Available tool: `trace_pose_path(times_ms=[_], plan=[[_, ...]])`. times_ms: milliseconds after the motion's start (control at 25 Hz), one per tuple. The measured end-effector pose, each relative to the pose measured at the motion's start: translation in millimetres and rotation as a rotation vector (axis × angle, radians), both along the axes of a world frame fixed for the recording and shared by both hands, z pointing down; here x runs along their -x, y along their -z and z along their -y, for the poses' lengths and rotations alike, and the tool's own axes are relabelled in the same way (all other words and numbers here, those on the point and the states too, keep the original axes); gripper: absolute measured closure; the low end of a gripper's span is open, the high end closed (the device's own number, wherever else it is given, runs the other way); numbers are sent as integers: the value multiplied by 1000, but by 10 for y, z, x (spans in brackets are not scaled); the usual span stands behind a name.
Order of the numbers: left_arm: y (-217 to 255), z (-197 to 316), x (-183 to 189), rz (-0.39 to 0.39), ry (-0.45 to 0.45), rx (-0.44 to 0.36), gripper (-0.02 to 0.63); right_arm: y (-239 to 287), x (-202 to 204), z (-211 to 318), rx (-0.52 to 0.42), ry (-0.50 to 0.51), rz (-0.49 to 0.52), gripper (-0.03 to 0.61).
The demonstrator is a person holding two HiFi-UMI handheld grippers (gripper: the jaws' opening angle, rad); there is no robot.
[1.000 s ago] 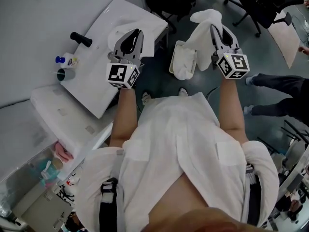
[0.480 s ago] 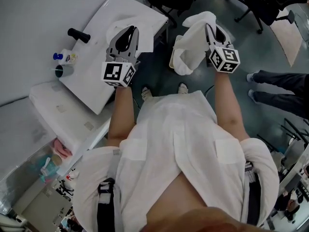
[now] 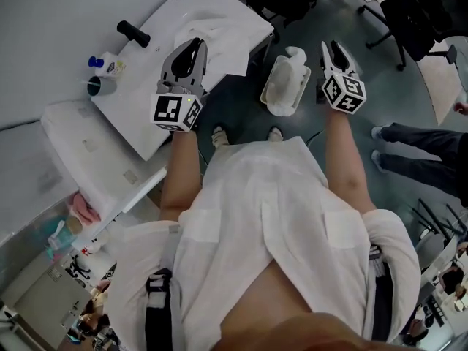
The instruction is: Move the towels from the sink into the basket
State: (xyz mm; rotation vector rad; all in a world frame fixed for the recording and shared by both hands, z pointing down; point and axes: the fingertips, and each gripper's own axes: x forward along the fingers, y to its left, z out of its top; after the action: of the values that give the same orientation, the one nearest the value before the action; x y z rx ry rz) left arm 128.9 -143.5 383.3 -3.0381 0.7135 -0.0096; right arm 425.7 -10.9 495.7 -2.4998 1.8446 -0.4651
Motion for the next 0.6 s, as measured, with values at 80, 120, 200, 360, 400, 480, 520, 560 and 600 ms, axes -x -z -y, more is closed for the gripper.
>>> trace_pose_path(times_ms=[80,120,200,360,400,480,520,560,600], plan=[[27,59,127,-9,31,-6,575,166,102,135,-34,41,-34,439],[47,93,203,-15,52,-10,575,269,174,218,-54,72,-56,439],[93,176,380,-28,95,-17,575,476,359,399,-88,142,-99,439],[135,330,810,-43,175,-21,575,691,845,822,-93,321,-162,437],[129,363,930,-46,196,-19,575,688,981,928,-80,368,-173,428],[101,430,1184,-47,233,-13,575,626,1259,1123,-45,453,-184,403],[82,467,1316,-46,249,-9,575,580,1400,1212,-26,489,-187,397],[64,505,1449,-46,265,-5,575,530,1540,1299,-7,523,-189,388],[44,544,1585,-46,283,0,575,478,1679,1387,14,557,-190,382]])
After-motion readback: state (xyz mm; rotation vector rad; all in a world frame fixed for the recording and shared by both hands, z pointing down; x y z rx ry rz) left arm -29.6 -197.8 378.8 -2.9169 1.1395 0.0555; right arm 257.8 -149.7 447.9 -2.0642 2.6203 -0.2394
